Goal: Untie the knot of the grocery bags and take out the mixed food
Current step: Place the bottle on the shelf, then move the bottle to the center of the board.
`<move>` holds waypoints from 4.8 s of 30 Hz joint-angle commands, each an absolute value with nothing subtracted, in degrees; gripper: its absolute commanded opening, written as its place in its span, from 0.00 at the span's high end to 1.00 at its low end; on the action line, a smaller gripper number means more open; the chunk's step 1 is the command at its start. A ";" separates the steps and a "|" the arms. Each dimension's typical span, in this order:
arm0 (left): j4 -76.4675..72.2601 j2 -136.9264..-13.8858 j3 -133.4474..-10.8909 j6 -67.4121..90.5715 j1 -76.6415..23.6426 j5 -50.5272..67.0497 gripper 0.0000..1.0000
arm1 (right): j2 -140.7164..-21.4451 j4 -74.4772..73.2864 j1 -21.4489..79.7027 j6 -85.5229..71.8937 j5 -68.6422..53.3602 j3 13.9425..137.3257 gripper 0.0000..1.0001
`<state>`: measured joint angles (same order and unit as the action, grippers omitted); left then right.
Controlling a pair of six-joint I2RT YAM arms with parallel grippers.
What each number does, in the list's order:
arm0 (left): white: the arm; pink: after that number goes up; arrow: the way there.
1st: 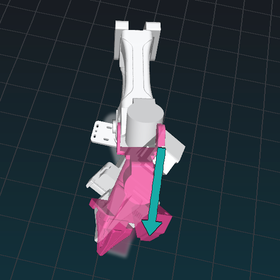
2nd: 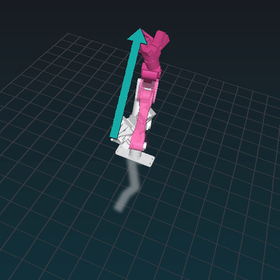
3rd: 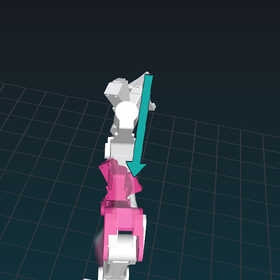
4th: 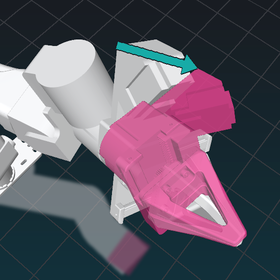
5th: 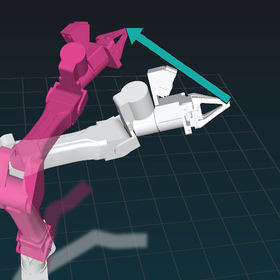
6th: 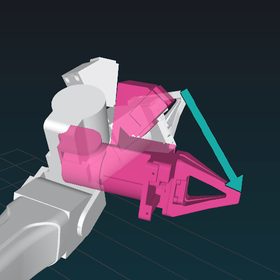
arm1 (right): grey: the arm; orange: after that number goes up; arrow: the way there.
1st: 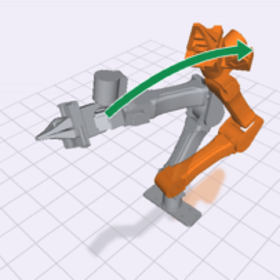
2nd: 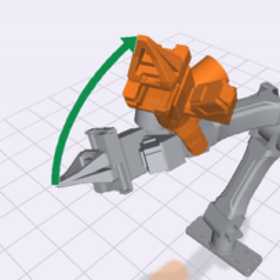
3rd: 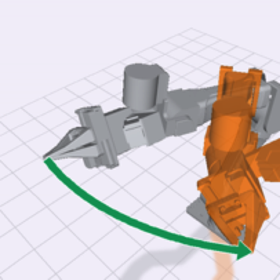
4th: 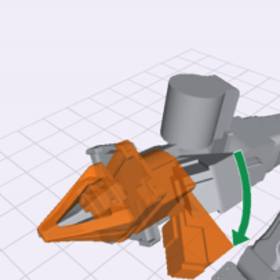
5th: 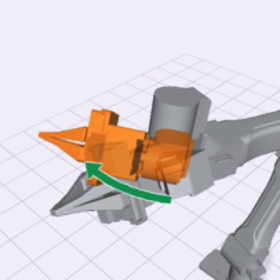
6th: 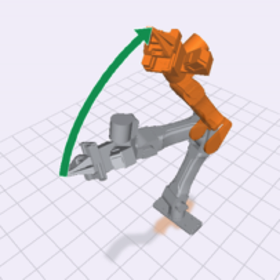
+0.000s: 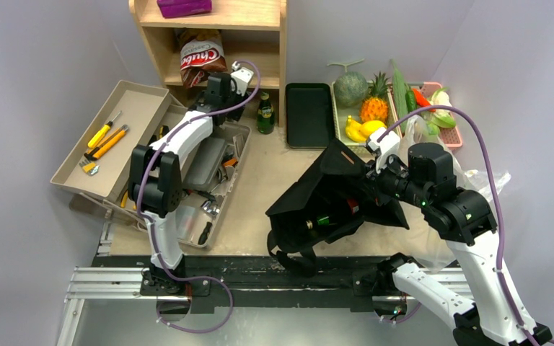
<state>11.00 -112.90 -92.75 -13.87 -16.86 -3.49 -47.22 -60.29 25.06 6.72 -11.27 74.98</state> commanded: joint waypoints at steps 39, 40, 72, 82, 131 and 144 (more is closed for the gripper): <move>12.97 -118.51 -101.28 -2.44 -11.60 -8.65 0.44 | -48.60 -60.79 24.51 8.00 -9.66 77.09 1.00; 13.12 -118.55 -101.29 -2.38 -11.60 -8.70 0.42 | -48.65 -60.82 24.46 8.00 -9.67 77.05 1.00; 4.20 -107.61 -89.81 -2.51 -14.41 -9.41 0.18 | -48.08 -60.03 24.45 7.82 -10.19 76.00 1.00; 3.99 -99.74 -82.71 -3.08 -16.70 -7.23 0.18 | -47.72 -59.88 24.50 7.90 -9.93 75.74 1.00; 36.21 -117.75 -100.52 -8.89 -19.07 -15.31 0.95 | -46.14 -60.04 24.43 7.73 -8.61 75.93 1.00; 26.06 -104.46 -88.15 -31.85 -25.97 7.98 0.57 | -46.67 -59.53 24.45 7.60 -9.05 76.03 1.00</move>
<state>27.90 -108.12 -89.36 -17.19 -22.74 -0.08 -46.83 -60.42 24.99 6.74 -11.00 75.00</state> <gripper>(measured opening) 0.376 0.008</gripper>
